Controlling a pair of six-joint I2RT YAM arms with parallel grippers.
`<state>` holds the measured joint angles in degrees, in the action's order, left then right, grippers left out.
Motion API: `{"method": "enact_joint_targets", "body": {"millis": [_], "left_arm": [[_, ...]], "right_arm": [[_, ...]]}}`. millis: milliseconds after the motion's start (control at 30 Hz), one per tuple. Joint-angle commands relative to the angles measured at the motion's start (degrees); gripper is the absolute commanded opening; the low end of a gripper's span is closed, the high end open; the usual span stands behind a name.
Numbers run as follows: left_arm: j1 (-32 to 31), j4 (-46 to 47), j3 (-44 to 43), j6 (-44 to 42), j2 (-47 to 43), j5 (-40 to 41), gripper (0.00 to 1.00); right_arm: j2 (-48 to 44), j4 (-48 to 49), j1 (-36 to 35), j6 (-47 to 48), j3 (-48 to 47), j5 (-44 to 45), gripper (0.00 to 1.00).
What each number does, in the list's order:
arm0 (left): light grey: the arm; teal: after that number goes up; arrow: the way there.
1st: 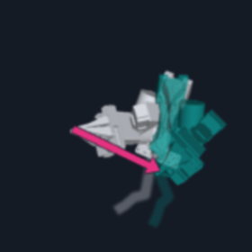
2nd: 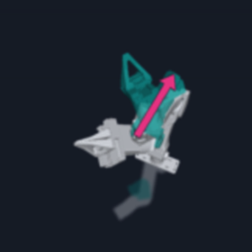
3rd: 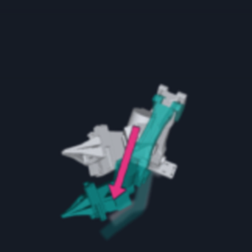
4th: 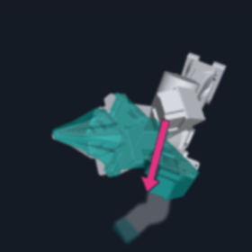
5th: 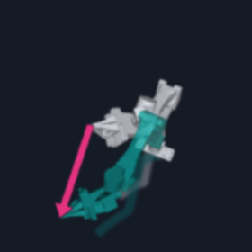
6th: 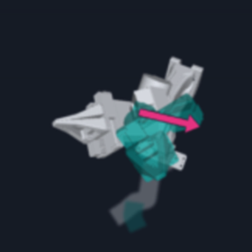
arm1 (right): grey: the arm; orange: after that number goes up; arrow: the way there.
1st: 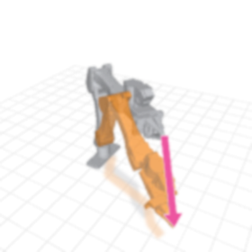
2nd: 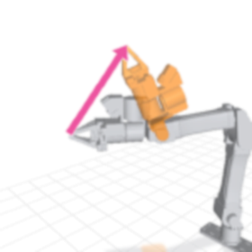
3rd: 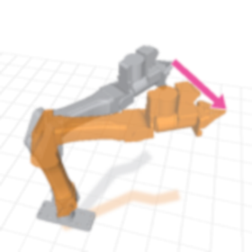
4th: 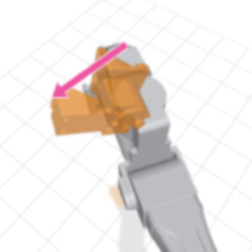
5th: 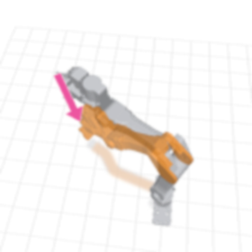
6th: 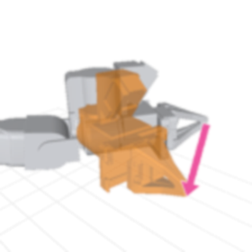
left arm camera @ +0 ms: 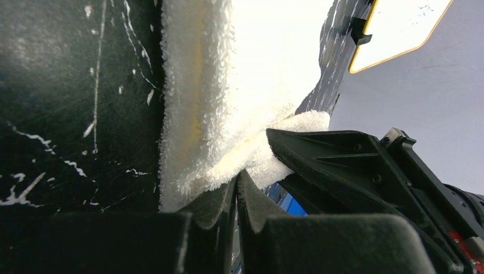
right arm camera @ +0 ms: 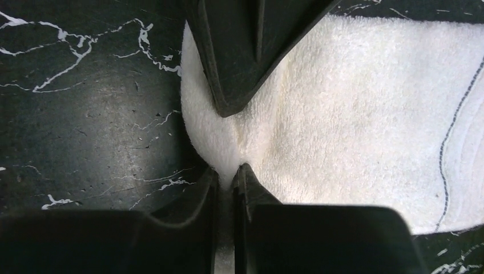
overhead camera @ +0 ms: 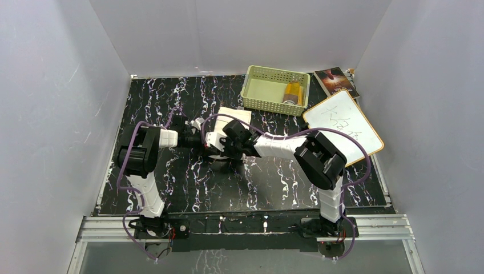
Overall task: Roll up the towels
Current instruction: Roll the towel at the center of the board.
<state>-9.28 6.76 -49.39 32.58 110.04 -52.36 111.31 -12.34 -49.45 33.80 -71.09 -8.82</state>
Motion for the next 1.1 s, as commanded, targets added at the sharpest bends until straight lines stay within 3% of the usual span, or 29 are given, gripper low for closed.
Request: {"method": "enact_joint_targets", "body": {"millis": [0, 100, 200, 367, 700, 800, 1067], "left_arm": [[2.7, -11.2, -1.0, -5.0, -2.4, 8.2, 0.06], [8.2, -16.5, -4.5, -6.6, -9.7, 6.8, 0.19], [11.9, -20.5, -8.0, -8.5, -15.4, 6.2, 0.23], [12.6, -22.7, -9.7, -9.9, -21.3, 4.4, 0.23], [11.8, -24.4, -7.1, -14.3, -25.3, -2.5, 0.19], [10.1, -25.0, -6.7, -14.7, -25.6, -3.0, 0.18], [3.2, -19.6, -3.7, -9.4, -25.9, -1.0, 0.17]], "right_arm": [[0.7, -6.5, 0.3, -6.1, -3.0, -6.3, 0.04], [-2.2, -7.7, 0.2, -11.5, -2.5, -14.6, 0.0], [-3.5, -10.0, 0.2, -16.7, -2.9, -23.0, 0.0], [-3.1, -13.1, 0.9, -23.0, -3.7, -34.0, 0.0], [-1.3, 5.1, 8.3, -45.5, 3.2, -53.0, 0.0], [-0.3, 12.3, 9.5, -53.4, 4.9, -55.2, 0.0], [4.0, 13.7, 11.9, -60.8, 3.6, -54.9, 0.0]]}}
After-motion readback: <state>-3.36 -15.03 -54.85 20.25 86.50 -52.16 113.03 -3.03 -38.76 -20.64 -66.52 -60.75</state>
